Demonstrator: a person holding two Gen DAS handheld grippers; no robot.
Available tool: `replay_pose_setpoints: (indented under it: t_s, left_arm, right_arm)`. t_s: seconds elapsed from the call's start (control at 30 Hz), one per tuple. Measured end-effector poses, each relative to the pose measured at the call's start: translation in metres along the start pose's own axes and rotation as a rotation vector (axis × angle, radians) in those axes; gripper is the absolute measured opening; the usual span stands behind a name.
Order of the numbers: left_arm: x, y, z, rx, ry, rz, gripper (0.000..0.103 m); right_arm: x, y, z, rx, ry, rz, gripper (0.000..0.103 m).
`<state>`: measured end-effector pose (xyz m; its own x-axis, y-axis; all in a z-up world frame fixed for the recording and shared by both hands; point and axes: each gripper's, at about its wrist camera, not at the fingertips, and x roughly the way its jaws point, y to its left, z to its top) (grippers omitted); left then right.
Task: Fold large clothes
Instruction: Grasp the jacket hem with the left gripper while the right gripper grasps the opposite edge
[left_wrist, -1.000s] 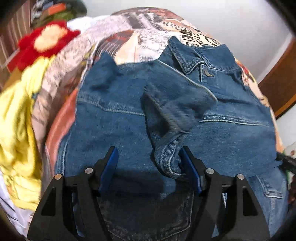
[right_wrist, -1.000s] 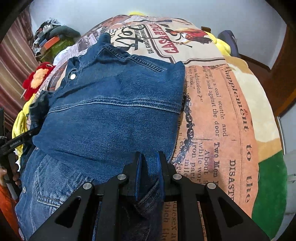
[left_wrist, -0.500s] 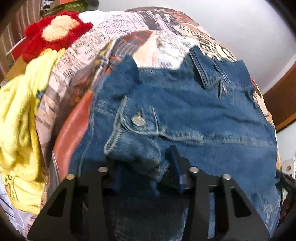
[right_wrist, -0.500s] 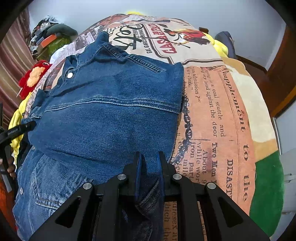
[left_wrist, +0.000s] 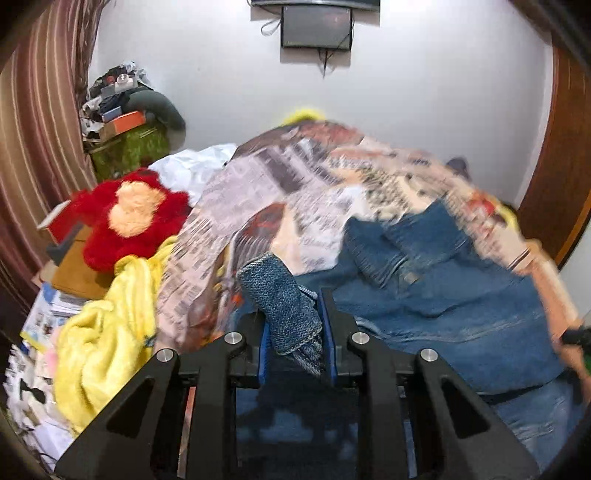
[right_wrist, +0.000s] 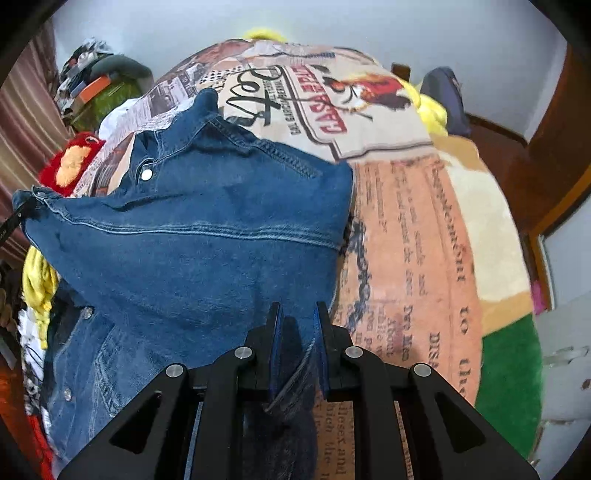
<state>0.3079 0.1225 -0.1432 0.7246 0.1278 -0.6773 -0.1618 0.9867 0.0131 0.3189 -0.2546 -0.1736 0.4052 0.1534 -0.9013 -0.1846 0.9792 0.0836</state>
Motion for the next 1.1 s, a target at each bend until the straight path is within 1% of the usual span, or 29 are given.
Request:
replay_pose_setpoints:
  t_s: [0.03,0.07,0.13,0.23,0.33,0.37,0.4,0.43,0.47,0.5,0.53,0.57,0.6,0.67,0.73,0.8,0.97,1.1]
  left_arm:
    - [0.009,0.003,-0.006,0.004,0.031,0.019,0.024]
    - [0.022,0.007,-0.016,0.006,0.077,0.028,0.024]
    - [0.042,0.014,-0.033,0.006,0.151,0.027,0.025]
    - [0.06,0.015,-0.056,0.03,0.226,0.04,0.029]
    - [0.066,0.013,-0.075,0.068,0.261,0.055,0.039]
    - [0.067,0.013,-0.079,0.081,0.266,0.066,0.045]
    - [0.064,0.013,-0.081,0.091,0.265,0.079,0.051]
    - [0.061,0.015,-0.083,0.098,0.264,0.091,0.053]
    - [0.057,0.017,-0.083,0.105,0.261,0.097,0.059]
    - [0.054,0.018,-0.084,0.11,0.258,0.102,0.066]
    - [0.051,0.022,-0.084,0.113,0.255,0.105,0.069]
    - [0.047,0.025,-0.084,0.11,0.256,0.103,0.075]
    - [0.044,0.029,-0.083,0.106,0.26,0.098,0.082]
    - [0.039,0.036,-0.083,0.097,0.278,0.094,0.088]
    - [0.034,0.041,-0.081,0.084,0.29,0.077,0.088]
    - [0.03,0.047,-0.078,0.07,0.301,0.073,0.088]
    - [0.022,0.064,-0.056,0.02,0.277,0.036,0.088]
    - [0.032,0.073,-0.031,-0.016,0.275,0.002,0.088]
  right_arm:
    - [0.004,0.002,0.0,-0.012,0.007,-0.011,0.013]
    - [0.013,0.004,-0.001,-0.023,0.034,-0.026,0.013]
    - [0.03,0.006,-0.007,-0.036,0.088,-0.032,0.013]
    - [0.032,0.01,-0.017,-0.088,0.023,-0.043,0.013]
    - [0.029,0.013,-0.02,-0.146,0.0,-0.072,0.014]
    - [0.028,0.012,-0.022,-0.152,-0.008,-0.075,0.015]
    - [0.028,0.012,-0.023,-0.153,-0.015,-0.085,0.025]
    - [0.027,0.011,-0.024,-0.154,-0.024,-0.114,0.047]
    - [0.027,0.009,-0.024,-0.154,-0.034,-0.165,0.064]
    - [0.026,0.007,-0.025,-0.149,-0.05,-0.253,0.091]
    - [0.025,0.004,-0.025,-0.142,-0.066,-0.297,0.096]
    - [0.024,-0.001,-0.026,-0.132,-0.074,-0.288,0.096]
    - [0.024,-0.007,-0.026,-0.114,-0.06,-0.253,0.096]
    - [0.024,-0.017,-0.023,-0.056,-0.023,-0.2,0.096]
    - [0.023,-0.024,-0.019,-0.015,0.006,-0.161,0.096]
    - [0.018,-0.028,-0.015,0.009,0.01,-0.127,0.096]
    - [-0.004,-0.024,0.0,0.015,-0.049,-0.064,0.096]
    - [-0.018,-0.022,0.02,0.027,-0.09,0.006,0.096]
